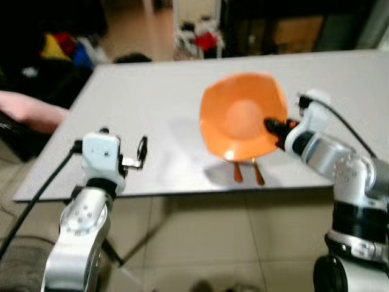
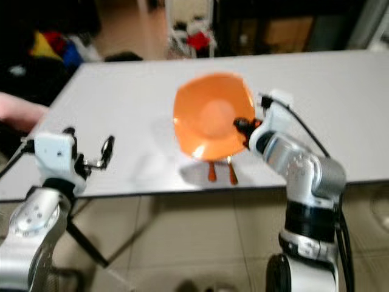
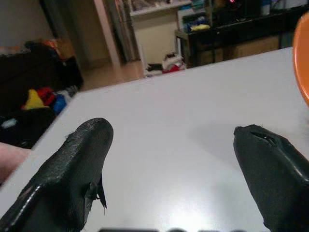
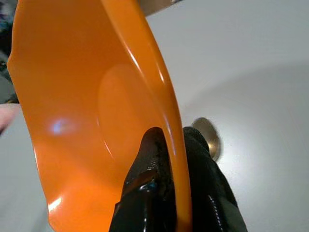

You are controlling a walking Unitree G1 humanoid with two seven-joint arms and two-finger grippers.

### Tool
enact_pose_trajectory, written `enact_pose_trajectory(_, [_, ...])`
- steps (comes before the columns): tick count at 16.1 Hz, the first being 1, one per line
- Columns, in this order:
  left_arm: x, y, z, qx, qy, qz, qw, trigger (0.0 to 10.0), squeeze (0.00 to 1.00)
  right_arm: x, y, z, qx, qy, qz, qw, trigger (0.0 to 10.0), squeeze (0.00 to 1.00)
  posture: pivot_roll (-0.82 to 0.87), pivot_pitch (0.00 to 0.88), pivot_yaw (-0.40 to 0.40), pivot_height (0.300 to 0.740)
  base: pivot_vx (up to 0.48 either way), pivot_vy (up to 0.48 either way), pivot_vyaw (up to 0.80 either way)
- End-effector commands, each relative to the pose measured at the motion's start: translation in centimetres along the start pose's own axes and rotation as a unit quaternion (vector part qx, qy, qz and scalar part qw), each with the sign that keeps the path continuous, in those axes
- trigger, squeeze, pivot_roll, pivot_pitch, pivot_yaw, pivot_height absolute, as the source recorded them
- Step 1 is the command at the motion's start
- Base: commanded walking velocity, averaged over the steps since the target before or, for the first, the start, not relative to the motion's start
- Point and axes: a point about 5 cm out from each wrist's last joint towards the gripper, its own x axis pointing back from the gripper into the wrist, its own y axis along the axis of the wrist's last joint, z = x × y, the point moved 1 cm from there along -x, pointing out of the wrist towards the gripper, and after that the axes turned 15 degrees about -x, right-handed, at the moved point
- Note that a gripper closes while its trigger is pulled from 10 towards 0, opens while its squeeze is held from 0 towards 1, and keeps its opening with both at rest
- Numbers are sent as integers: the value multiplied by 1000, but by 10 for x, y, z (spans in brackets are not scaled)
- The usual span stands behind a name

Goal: Setting the table

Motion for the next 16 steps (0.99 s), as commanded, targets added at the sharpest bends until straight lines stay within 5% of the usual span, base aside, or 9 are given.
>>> enact_pose_trajectory(1, [-1, 2, 6, -7, 13, -5, 1000, 10000, 0, -1, 9, 21, -2, 60, -11, 998, 10000, 0, -106, 0, 42, 740, 311, 0, 0])
enact_pose_trajectory(16, [6, 0, 13, -10, 22, 1, 1000, 10000, 0, -6, 0, 38, 22, 123, 25, 992, 10000, 0, -92, 0, 35, 740, 382, 0, 0])
